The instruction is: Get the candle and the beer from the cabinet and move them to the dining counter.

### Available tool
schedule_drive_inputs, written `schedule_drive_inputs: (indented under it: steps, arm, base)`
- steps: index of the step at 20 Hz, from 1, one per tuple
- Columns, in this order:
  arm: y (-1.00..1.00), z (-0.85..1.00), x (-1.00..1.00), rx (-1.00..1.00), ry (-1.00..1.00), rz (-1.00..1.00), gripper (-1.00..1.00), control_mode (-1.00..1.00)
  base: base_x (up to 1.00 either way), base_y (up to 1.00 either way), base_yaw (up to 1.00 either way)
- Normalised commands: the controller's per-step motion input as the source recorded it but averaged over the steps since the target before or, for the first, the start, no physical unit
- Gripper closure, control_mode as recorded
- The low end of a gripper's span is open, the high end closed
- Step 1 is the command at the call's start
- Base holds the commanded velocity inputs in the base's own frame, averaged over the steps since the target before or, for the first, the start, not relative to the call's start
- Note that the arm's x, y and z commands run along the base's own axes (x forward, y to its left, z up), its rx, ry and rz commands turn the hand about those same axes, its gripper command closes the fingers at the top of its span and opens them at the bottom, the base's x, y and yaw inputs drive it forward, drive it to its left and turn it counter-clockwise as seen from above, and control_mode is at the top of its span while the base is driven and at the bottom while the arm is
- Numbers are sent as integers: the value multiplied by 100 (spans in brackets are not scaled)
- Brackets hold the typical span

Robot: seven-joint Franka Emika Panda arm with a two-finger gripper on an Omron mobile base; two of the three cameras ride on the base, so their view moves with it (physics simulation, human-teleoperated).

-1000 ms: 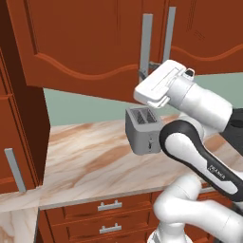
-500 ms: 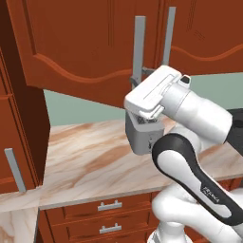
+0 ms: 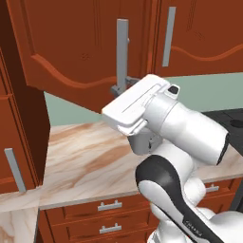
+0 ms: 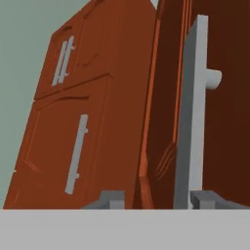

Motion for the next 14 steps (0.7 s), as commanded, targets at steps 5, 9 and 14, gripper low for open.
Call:
schedule_drive_inputs:
  steps: [5,9,14]
  arm:
    - [82,2,-21,-8,0,0,100,-100]
    - [74,5,-13,-7,3,0,100,-100]
    - [50,3,0,-4,2,0,100,-100]
  base:
    - [0,0,0]
    - [0,0,0]
    - [0,0,0]
